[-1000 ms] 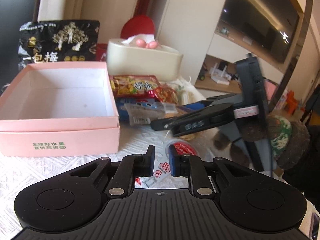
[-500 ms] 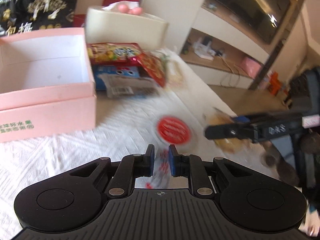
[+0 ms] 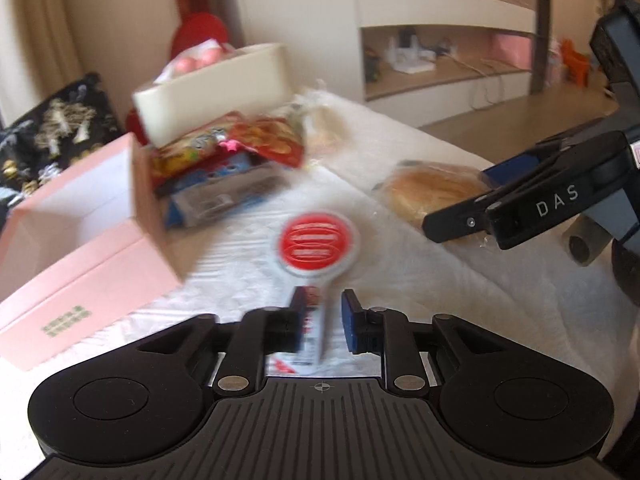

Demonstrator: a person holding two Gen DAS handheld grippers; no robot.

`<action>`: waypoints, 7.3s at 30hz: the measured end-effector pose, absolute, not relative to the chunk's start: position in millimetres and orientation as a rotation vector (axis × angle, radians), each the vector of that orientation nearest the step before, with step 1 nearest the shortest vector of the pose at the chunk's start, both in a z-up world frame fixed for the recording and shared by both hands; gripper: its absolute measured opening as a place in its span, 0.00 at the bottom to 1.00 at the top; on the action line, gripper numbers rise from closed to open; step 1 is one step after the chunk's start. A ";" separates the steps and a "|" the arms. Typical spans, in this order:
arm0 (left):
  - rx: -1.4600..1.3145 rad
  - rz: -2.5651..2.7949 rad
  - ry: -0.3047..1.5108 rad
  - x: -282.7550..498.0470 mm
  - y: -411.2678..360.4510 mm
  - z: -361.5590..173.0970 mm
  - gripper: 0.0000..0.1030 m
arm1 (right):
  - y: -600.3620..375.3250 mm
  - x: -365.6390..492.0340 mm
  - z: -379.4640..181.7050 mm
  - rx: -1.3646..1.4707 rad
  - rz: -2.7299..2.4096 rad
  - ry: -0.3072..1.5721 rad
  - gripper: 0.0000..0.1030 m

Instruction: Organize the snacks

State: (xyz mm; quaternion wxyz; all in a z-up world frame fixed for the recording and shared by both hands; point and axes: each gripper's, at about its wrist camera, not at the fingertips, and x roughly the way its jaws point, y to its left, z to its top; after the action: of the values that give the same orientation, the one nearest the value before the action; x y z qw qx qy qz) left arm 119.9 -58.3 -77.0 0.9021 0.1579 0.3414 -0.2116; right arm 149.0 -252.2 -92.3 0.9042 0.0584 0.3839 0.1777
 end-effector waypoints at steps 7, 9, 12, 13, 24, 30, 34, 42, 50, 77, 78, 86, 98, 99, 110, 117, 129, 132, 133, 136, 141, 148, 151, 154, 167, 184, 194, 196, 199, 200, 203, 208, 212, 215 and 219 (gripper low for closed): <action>0.275 -0.525 0.735 124.9 -57.6 -76.5 0.41 | -260.4 144.0 -98.6 0.173 0.399 0.779 1.00; 0.229 -0.539 0.734 127.0 -50.9 -70.7 0.40 | -260.3 143.7 -99.5 0.164 0.410 0.774 1.00; 0.179 -0.465 0.680 132.3 -41.7 -59.2 0.36 | -263.6 141.9 -100.5 0.183 0.422 0.764 1.00; 0.164 -0.453 0.674 136.6 -40.3 -56.5 0.36 | -265.5 141.5 -101.0 0.206 0.419 0.757 1.00; 0.410 -0.557 0.720 147.2 -74.5 -80.3 0.56 | -278.9 138.5 -98.5 0.244 0.440 0.723 0.98; 0.318 -0.604 0.749 156.9 -68.1 -75.7 0.65 | -269.9 127.4 -74.5 0.065 0.372 0.566 0.98; 0.256 -0.501 0.724 166.5 -59.0 -72.1 0.60 | -265.5 132.0 -74.2 0.034 0.383 0.566 0.98; 0.310 -0.515 0.765 189.3 -67.4 -83.4 0.63 | -261.8 143.7 -96.4 0.106 0.382 0.653 0.98; 0.175 -0.503 0.773 205.7 -53.1 -86.7 0.63 | -263.7 143.2 -97.8 0.127 0.376 0.645 0.98; 0.011 -0.428 0.649 58.8 46.0 -41.4 0.61 | -197.1 66.0 -17.9 -0.109 0.637 0.600 0.68; 0.002 -0.403 0.629 56.0 57.7 -32.0 0.61 | -189.2 66.6 -11.4 -0.101 0.673 0.597 0.68; -0.166 -0.234 0.442 140.6 145.4 42.9 0.62 | -99.2 131.2 41.3 -0.160 0.796 0.475 0.66; -0.176 -0.208 0.889 330.6 155.4 -38.7 0.62 | -61.5 221.9 -3.9 -0.180 0.652 0.443 0.77; -0.181 -0.236 0.931 335.8 152.3 -48.4 0.61 | -72.5 219.4 -9.0 -0.193 0.635 0.440 0.77; -0.169 -0.175 0.602 258.5 147.9 -14.8 0.57 | -167.9 242.3 -43.0 -0.168 0.389 0.468 0.77; -0.201 -0.274 0.566 178.9 107.5 -38.1 0.57 | -166.7 352.8 -37.9 0.142 0.444 0.611 0.86; -0.177 -0.329 0.664 154.0 95.5 -57.2 0.54 | -145.3 395.4 -74.0 0.142 0.576 0.858 0.52; -0.220 -0.343 0.690 171.9 93.6 -66.9 0.53 | -151.0 364.4 -69.7 0.087 0.639 0.887 0.51; -0.251 -0.359 0.694 176.2 93.4 -68.6 0.53 | -152.9 352.8 -68.1 0.068 0.657 0.894 0.51; -0.302 -0.379 0.676 185.3 92.7 -69.4 0.53 | -156.2 311.9 -67.5 -0.003 0.706 0.905 0.51; -0.350 -0.385 0.654 192.8 89.6 -63.4 0.53 | -160.6 256.3 -71.0 0.012 0.777 0.935 0.52; -0.314 -0.369 0.669 159.1 92.4 -53.2 0.53 | -157.5 189.2 -57.1 -0.139 0.795 0.809 0.59; -0.299 -0.394 0.722 138.8 92.9 -56.8 0.53 | -160.4 162.5 -51.2 -0.277 0.719 0.703 0.65; -0.251 -0.433 0.762 128.6 80.5 -63.4 0.53 | -166.8 149.0 -60.0 -0.406 0.580 0.668 0.67; 0.174 -0.458 0.731 99.9 -12.9 -53.7 0.54 | -214.2 123.1 -62.1 -0.137 0.479 0.690 0.68; 0.239 -0.501 0.813 121.7 -38.6 -73.8 0.78 | -244.1 128.1 -95.1 0.080 0.417 0.702 0.79; 0.315 -0.580 0.833 127.7 -58.6 -89.8 0.97 | -242.8 127.7 -96.5 0.076 0.430 0.702 0.83; 0.298 -0.590 0.840 128.5 -55.7 -89.0 0.97 | -243.3 127.5 -96.5 0.080 0.432 0.702 0.84; 0.286 -0.612 0.833 128.1 -50.4 -89.5 0.97 | -243.7 127.5 -96.9 0.084 0.440 0.703 0.86; 0.284 -0.621 0.827 127.8 -48.3 -90.2 0.97 | -243.5 127.5 -96.8 0.082 0.443 0.704 0.86; 0.285 -0.623 0.847 131.3 -43.0 -89.4 0.97 | -244.1 128.2 -96.6 0.089 0.453 0.707 0.88; 0.263 -0.595 0.887 139.1 -33.8 -86.7 0.97 | -245.1 128.8 -96.4 0.100 0.465 0.708 0.90; 0.290 -0.561 0.870 134.6 -40.0 -89.3 0.97 | -244.5 128.7 -96.4 0.098 0.468 0.710 0.91; 0.281 -0.565 0.834 130.2 -36.8 -91.6 0.97 | -244.2 128.3 -96.3 0.098 0.470 0.711 0.92; 0.280 -0.566 0.799 121.5 -33.6 -89.3 0.93 | -246.9 132.1 -96.6 0.114 0.519 0.729 0.99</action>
State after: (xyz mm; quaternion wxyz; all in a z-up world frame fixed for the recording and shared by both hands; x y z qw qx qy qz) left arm 121.5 -33.6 -89.3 0.8731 0.1341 0.3827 -0.2707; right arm 132.1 -246.9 -96.6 0.8999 0.0553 0.3523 0.2509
